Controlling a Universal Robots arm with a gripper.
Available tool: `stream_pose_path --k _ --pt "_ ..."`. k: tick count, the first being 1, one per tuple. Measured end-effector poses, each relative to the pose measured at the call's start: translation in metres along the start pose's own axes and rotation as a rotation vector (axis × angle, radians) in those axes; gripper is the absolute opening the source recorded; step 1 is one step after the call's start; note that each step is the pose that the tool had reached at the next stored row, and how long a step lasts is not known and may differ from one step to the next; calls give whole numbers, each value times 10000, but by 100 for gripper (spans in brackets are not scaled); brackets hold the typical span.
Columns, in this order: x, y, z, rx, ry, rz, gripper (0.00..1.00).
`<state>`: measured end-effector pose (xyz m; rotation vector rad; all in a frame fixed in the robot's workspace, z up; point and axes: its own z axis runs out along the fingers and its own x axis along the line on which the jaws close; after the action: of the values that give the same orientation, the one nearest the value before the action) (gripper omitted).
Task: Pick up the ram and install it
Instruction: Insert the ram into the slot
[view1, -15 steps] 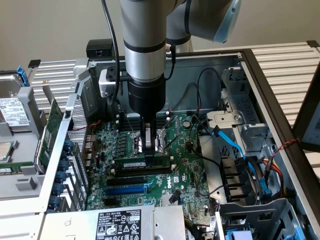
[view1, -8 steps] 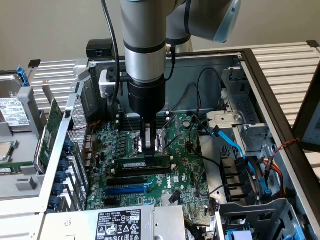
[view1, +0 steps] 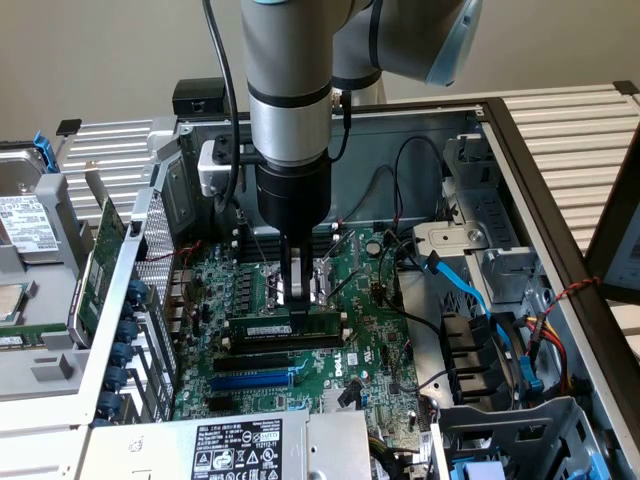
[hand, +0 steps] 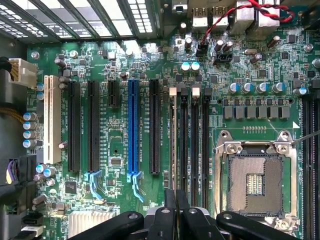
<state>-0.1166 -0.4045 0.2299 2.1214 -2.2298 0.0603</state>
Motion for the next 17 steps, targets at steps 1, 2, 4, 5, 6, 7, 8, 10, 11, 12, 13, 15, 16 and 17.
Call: stream_pose_path --k 1,2,4,5,6,7,8,10,11,12,13,15,16,17 --pt "0 0 0 0 4 0 13" --pt "0 -1 0 1 9 0 13" --pt "0 0 1 3 26 0 13" --pt "0 0 1 3 37 2 13" --pt "0 0 0 2 44 0 13" --pt "0 0 0 3 51 0 13" --pt "0 -1 0 3 57 1 13" --pt "0 -1 0 4 66 1 13" --pt "0 -1 0 4 70 2 13" --pt "0 -1 0 4 73 2 13" --pt "0 -2 0 5 75 2 13" --pt "0 -2 0 4 80 2 13" --pt "0 -2 1 3 81 2 13" --pt "0 -2 3 4 81 2 13"
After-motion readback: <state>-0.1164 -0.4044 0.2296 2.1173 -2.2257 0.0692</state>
